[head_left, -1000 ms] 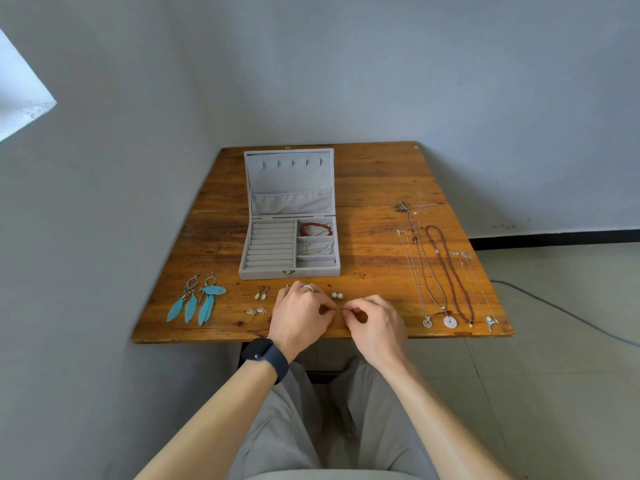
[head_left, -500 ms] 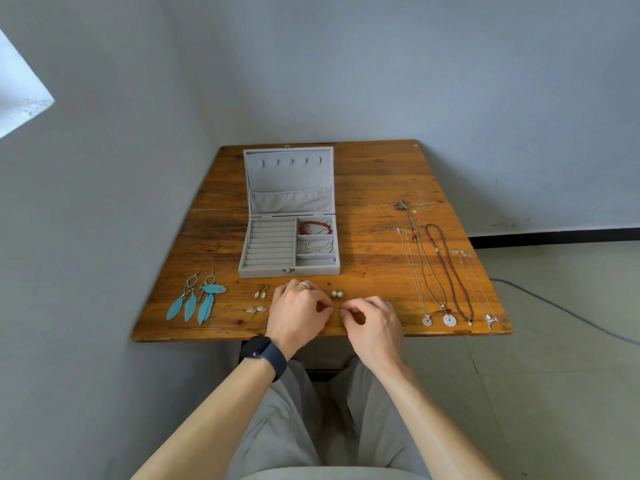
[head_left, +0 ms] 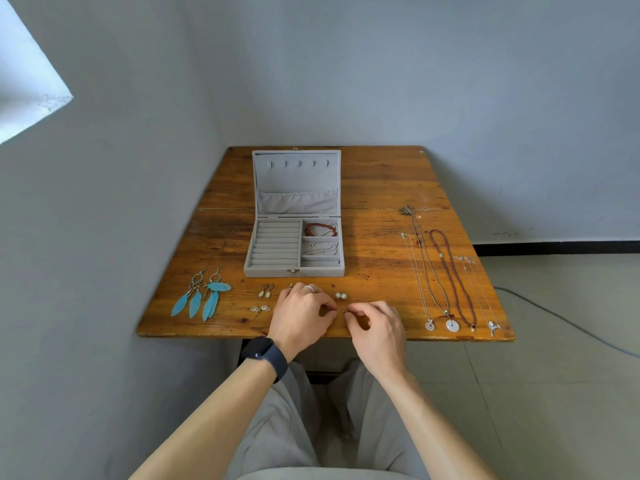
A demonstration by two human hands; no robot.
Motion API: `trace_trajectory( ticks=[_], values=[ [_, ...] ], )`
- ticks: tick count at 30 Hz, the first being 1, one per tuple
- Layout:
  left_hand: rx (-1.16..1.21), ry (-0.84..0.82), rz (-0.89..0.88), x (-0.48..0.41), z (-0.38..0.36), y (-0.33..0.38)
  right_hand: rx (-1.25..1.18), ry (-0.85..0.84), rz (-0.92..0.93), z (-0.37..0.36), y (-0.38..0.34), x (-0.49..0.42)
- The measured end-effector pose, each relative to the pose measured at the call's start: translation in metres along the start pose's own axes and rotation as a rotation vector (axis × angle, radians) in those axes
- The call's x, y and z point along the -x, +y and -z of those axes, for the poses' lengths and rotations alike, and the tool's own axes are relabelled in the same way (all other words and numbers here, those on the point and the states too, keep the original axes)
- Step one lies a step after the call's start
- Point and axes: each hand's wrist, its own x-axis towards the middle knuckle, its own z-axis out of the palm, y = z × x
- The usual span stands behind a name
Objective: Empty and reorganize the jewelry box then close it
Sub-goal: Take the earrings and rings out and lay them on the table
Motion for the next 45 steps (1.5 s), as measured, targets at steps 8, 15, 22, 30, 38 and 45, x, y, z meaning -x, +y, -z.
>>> trace_trajectory(
  ticks=[8, 15, 22, 30, 38, 45],
  values=[
    [0.052, 0.144, -0.004, -0.005, 0.016, -0.013, -0.100, -0.158, -0.027, 0.013, 0.004, 0.000],
    [0.000, 0.181, 0.119, -0.044, 0.028, -0.048, -0.085, -0.206, 0.087, 0.033, -0.016, -0.054],
    [-0.067, 0.009, 0.199, -0.085, 0.009, -0.074, 0.076, -0.262, 0.197, 0.003, -0.052, -0.145],
    [-0.054, -0.011, 0.209, -0.092, -0.004, -0.083, 0.328, -0.385, 0.108, -0.057, -0.073, -0.217],
    [-0.049, -0.026, 0.220, -0.091, -0.004, -0.086, 0.216, -0.451, 0.013, -0.064, -0.071, -0.234],
    [-0.023, -0.041, 0.206, -0.091, 0.001, -0.085, -0.340, -0.238, -0.085, -0.005, -0.058, -0.208]
  ],
)
